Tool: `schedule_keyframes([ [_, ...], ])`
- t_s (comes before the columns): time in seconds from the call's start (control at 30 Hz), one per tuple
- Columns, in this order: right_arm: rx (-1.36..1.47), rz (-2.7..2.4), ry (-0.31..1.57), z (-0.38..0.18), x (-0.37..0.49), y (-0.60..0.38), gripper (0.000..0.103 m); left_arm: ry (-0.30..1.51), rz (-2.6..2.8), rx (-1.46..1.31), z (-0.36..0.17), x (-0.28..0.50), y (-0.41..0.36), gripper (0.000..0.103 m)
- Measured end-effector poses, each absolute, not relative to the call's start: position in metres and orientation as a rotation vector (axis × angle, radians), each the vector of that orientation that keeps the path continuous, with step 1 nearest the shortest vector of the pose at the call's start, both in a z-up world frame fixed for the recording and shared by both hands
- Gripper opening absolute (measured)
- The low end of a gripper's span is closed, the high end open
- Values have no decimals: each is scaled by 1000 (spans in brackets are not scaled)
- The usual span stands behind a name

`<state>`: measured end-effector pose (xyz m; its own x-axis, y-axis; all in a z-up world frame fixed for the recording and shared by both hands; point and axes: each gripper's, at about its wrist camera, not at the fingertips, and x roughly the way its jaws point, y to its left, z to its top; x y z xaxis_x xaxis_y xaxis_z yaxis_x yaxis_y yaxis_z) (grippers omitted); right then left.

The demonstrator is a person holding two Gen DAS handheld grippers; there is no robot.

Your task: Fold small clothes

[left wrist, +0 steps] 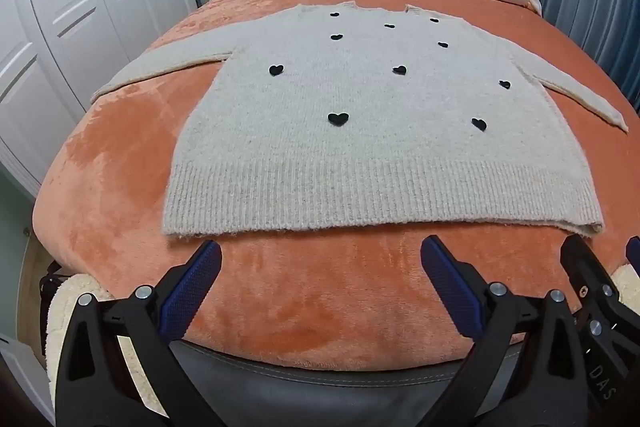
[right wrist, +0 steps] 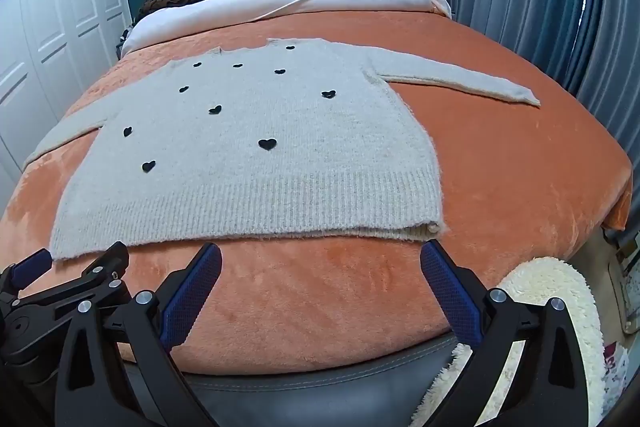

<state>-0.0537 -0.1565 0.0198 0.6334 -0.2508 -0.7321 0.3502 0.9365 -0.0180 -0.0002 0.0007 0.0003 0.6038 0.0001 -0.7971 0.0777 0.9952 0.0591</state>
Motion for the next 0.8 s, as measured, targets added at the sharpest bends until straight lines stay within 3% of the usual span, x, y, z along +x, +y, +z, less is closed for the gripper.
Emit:
schedule_keyframes([
  [0.8,145,-349,821,21,-56,-156,98,921,-32,115,4,-5,-1,97],
])
